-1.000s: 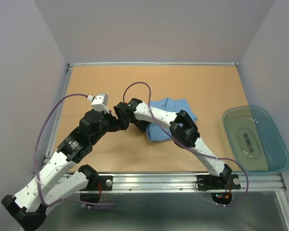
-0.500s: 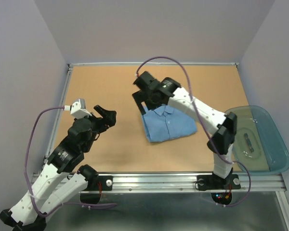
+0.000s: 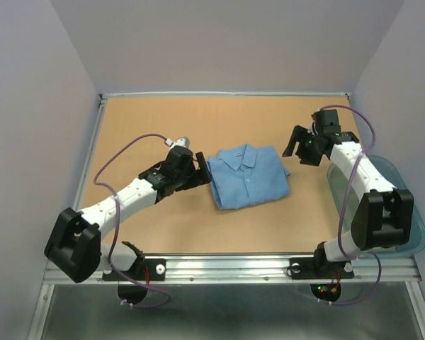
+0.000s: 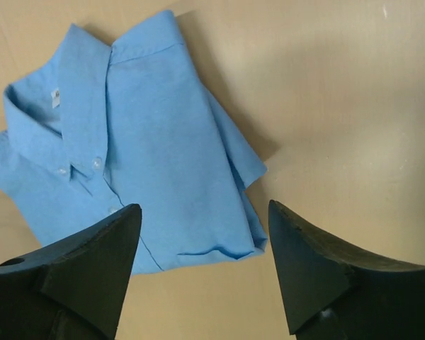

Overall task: Fold and stack the long sleeve shirts
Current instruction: Fold the shirt

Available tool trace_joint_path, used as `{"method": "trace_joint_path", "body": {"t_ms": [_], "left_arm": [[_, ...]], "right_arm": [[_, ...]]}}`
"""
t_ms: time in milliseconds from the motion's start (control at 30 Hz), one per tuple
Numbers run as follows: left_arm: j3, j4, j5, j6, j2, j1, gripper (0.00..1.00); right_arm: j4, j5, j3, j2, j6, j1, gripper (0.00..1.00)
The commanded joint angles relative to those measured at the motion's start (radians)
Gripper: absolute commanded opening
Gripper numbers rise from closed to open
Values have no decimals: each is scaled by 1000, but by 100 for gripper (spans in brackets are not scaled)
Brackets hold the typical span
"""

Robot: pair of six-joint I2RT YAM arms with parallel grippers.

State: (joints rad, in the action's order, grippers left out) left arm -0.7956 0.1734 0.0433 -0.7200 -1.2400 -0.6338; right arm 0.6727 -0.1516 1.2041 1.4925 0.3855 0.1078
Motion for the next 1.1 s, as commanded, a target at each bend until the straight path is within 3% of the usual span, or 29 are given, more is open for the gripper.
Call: {"method": "trace_joint_path", "body": {"t_ms": [0,233,567,700,1067], "left_arm": [[-100,-124,-88,33,-93,-12,90],[-174,-146,-106,54,-280,-43,75],[-162,-149,-108,56,-349,-50,75],[-162,-149,-108,60,-361,-50,75],[-152,-156,-105,59,-380,-50,72]], "right_arm": [[-238,-253,-109,-41,114,-89,74],[-360,-218,-205,-11,184,-97,68],[-378,-238,-245,55,58,-97,73],[-400,-290,-241,98,20,-85,70],[-438,-223,-259,120,-14,-62,67]]}}
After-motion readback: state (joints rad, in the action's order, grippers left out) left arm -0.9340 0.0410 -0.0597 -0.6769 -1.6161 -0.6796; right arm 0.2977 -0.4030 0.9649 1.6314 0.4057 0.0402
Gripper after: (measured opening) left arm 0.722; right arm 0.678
